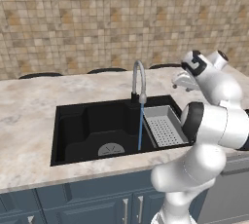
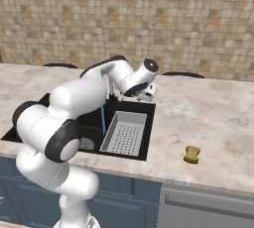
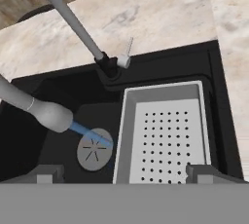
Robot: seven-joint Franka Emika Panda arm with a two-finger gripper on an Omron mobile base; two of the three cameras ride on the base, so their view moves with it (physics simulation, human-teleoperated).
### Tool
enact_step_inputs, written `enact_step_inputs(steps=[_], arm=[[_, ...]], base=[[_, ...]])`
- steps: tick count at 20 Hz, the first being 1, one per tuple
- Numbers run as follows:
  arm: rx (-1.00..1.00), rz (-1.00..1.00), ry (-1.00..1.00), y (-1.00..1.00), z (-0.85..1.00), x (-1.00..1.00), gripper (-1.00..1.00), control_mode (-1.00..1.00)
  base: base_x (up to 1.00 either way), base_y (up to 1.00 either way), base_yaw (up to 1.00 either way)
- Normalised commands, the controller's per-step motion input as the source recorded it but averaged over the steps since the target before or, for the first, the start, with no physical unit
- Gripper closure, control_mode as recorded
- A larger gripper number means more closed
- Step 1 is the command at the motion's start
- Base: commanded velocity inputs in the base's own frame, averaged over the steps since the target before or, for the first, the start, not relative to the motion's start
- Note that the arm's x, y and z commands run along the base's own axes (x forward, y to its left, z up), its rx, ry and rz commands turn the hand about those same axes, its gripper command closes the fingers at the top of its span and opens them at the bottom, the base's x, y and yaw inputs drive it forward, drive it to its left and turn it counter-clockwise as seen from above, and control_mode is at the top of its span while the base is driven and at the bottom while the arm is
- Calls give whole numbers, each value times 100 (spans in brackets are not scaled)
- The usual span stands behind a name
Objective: Soak the sponge with water for a few seconds and then drop it inside the sink.
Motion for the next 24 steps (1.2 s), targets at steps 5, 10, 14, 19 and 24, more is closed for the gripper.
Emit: enact_step_inputs(steps=[5, 10, 14, 19, 24], arm=[[-7, 0, 0, -16, 20, -47, -100, -100], [-7, 0, 0, -16, 12, -42, -100, -100], [-3, 0, 1, -4, 11, -48, -100, -100], [-7, 0, 3, 0, 9, -45, -100, -100], [-11, 0, 8, 0, 6, -45, -100, -100]], base=[[0, 0, 0], [0, 0, 0], [0, 0, 0], [0, 0, 0], [0, 0, 0]])
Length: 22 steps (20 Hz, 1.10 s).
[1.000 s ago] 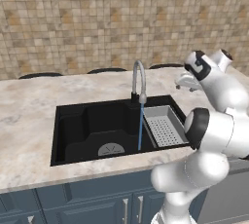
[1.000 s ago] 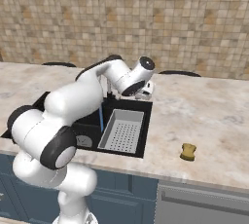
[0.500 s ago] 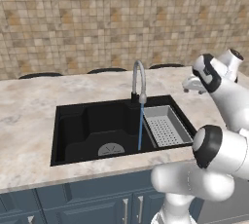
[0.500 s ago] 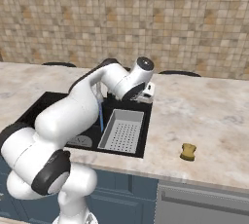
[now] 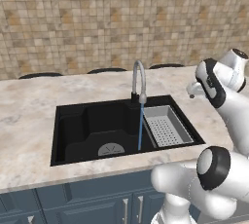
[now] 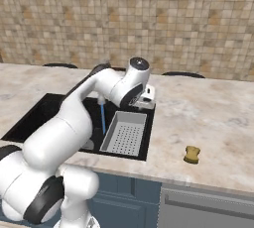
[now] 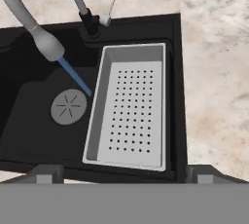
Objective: Soak the sponge with water for a few seconds and then drop it inside the sink.
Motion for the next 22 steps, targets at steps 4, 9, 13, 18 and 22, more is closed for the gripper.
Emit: enact_step_inputs(steps=[4, 9, 13, 18, 22], arm=[[-13, -1, 13, 0, 1, -47, -100, -100], [-10, -1, 19, -3, 0, -32, -100, -100], [-4, 0, 24, -12, 0, -19, -100, -100], [-5, -2, 28, -1, 0, -1, -100, -100], [-6, -5, 28, -12, -6, 0, -100, -100]], base=[[0, 0, 0], [0, 0, 0], [0, 0, 0], [0, 0, 0], [0, 0, 0]])
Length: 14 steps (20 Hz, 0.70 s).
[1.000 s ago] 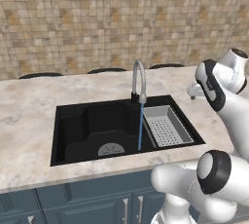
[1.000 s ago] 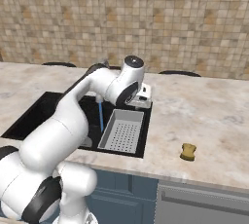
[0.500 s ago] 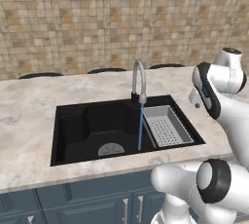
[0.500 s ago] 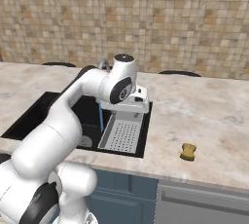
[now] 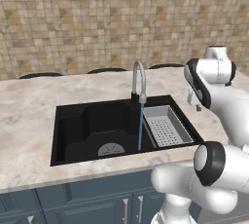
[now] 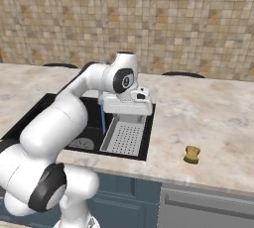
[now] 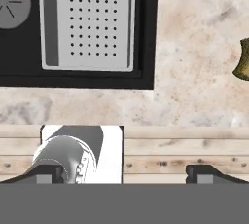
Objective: Soak the sponge with water for a few seconds and then drop it inside the sink.
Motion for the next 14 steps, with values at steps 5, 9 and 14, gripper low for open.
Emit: enact_step_inputs(steps=[5, 9, 14], arm=[[-1, -4, 7, -27, -28, 0, -100, -100], [0, -2, -6, -19, -32, 0, -100, -100], [0, -1, -16, -3, -22, 0, -100, -100]], base=[[0, 0, 0], [0, 0, 0], [0, 0, 0]])
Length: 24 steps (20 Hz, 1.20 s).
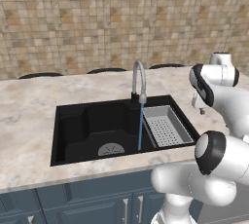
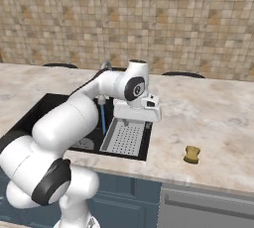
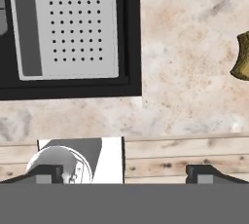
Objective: Soak the sponge with water for a few seconds and then drop it inside the sink.
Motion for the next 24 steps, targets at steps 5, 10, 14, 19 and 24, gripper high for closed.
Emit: enact_step_inputs(steps=[5, 10, 14, 19, 24], arm=[[0, -1, -21, 0, -6, 0, -100, -100], [0, -3, -12, 0, 0, 0, -100, -100], [0, -4, -4, 0, 0, 0, -100, -100], [0, 0, 0, -25, 0, 0, -100, -100], [0, 0, 0, -39, -1, 0, -100, -100]], base=[[0, 0, 0], [0, 0, 0], [0, 0, 0], [0, 0, 0], [0, 0, 0]])
